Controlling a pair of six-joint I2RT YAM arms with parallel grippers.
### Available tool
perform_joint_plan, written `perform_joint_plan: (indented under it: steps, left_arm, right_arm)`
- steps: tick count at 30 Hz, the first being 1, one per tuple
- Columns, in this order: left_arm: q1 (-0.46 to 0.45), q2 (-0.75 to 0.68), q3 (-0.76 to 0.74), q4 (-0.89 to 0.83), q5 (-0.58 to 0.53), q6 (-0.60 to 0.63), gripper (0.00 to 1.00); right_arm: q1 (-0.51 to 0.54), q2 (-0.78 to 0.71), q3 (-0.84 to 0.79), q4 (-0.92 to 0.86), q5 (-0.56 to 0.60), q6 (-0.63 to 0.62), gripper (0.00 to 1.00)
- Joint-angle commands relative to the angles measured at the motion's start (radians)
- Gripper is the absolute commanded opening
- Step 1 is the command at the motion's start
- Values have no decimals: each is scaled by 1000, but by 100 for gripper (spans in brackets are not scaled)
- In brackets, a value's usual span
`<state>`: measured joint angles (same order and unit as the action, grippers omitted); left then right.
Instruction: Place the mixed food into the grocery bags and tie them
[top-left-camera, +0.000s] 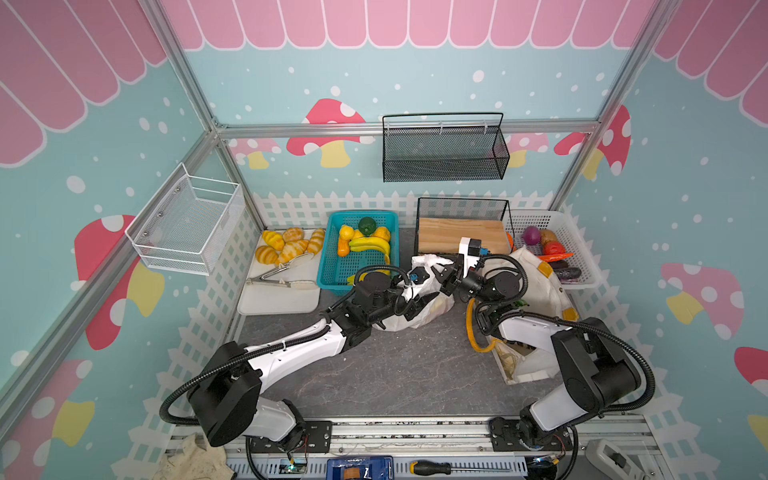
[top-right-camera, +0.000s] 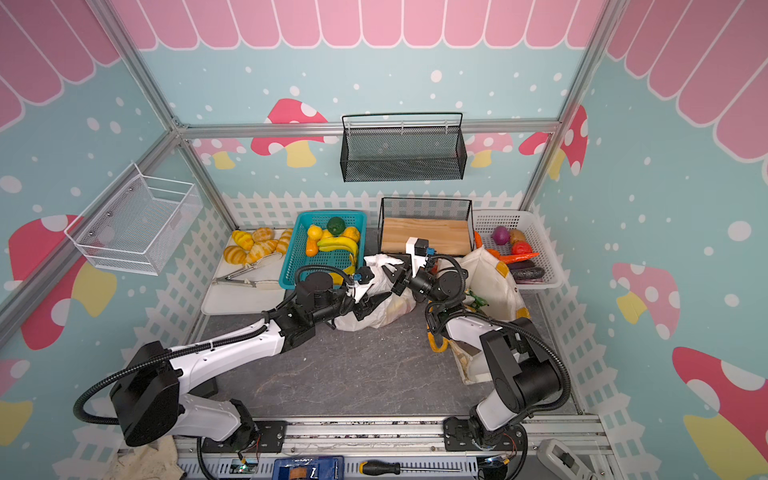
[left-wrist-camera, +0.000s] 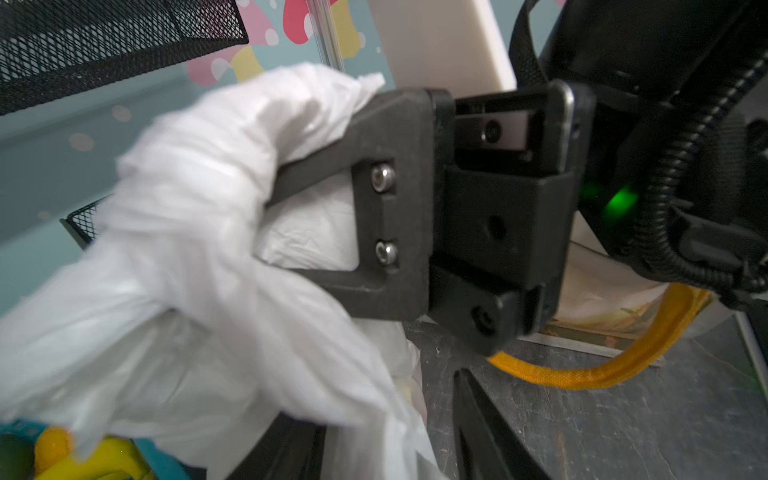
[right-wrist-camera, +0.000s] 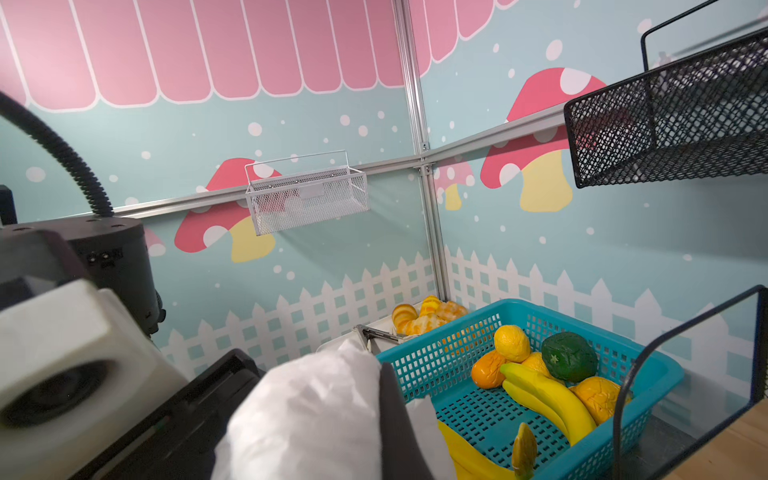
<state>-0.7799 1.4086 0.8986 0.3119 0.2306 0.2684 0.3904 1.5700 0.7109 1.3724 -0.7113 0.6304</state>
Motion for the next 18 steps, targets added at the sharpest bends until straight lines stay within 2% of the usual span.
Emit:
perform_joint_plan:
  steps: [1,5,8,14,18]
  left_arm:
    - [10,-76,-21,-53,40,11,62]
    - [37,-148,-39,-78,97,5,75]
    - [63,-193,-44,-103,125,11,78]
    - [168,-270,-58,-110,196,5,77]
    - [262,-282,-38,-113,262,11,66]
  right_arm:
    - [-26,19,-19,125,-67,31,0]
    - [-36,22,-14,131,-94,25,0]
    - [-38,25,-11,128,-105,20,0]
    - [-42,30,8,110,-135,15,0]
    - [-42,30,21,95,-155,12,0]
